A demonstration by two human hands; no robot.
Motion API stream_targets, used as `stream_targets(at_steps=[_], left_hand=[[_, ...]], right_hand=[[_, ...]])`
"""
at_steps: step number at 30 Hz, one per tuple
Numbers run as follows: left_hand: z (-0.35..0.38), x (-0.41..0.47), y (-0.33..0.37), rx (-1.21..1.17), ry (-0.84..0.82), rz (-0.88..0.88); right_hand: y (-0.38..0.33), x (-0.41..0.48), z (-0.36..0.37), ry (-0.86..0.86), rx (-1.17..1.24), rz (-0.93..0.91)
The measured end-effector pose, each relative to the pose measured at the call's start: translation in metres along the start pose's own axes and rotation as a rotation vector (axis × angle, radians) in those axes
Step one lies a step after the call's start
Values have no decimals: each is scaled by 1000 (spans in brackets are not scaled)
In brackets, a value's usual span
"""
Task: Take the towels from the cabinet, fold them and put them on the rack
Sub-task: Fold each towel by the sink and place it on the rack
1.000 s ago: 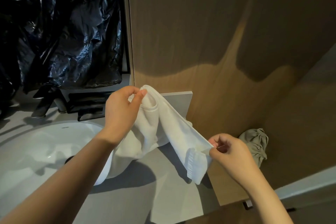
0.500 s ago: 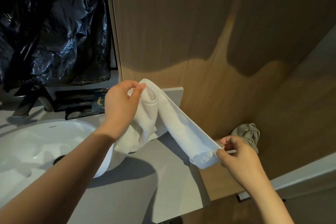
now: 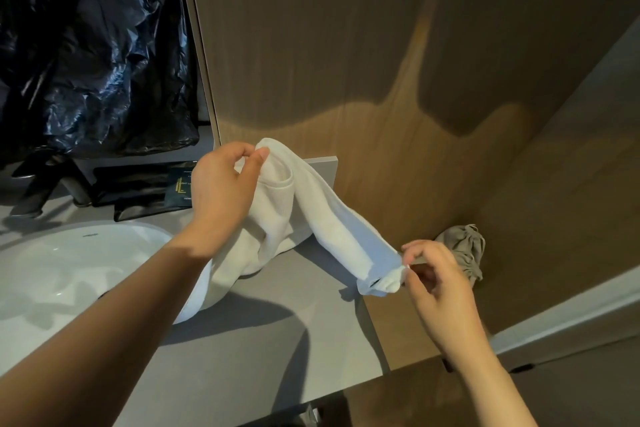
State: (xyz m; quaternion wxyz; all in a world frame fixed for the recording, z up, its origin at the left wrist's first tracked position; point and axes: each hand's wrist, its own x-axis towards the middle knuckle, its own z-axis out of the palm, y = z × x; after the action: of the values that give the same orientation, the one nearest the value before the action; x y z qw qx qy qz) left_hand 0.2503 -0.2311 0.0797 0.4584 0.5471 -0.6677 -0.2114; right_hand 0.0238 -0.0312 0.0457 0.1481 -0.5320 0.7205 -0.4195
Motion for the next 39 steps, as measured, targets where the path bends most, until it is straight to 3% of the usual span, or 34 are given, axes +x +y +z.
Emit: stream_targets(at_steps=[8,13,17,20,24,28,34,36,39], left_hand=[[-3,-4,0,-2,12,4],[-3,-5,0,6,23,-9],[-4,-7,2,-13,-48,4],[-9,-9,8,-2,-98,12],[-20,-8,30,-92,-20,27],[-31,-6,76,-220,-13,161],[-54,2,130,-447,143,375],[-53,-2,125,-446,93,315],[-46,-17,93,-302,-61,-36]], right_hand=[[6,7,1,-167,-22,13],[10,14,-5,-150,-221,-50],[6,13,-9,-104,-231,-145],[-9,14,-14,-25,-101,-206],[-44,28,-22,-30,119,-276],[-80,42,-24,-87,269,-275],[-113,62,-38,8,338,-443],[-112,66,-30,-13,284,-416],[-98,62,-11,-58,273,-290]])
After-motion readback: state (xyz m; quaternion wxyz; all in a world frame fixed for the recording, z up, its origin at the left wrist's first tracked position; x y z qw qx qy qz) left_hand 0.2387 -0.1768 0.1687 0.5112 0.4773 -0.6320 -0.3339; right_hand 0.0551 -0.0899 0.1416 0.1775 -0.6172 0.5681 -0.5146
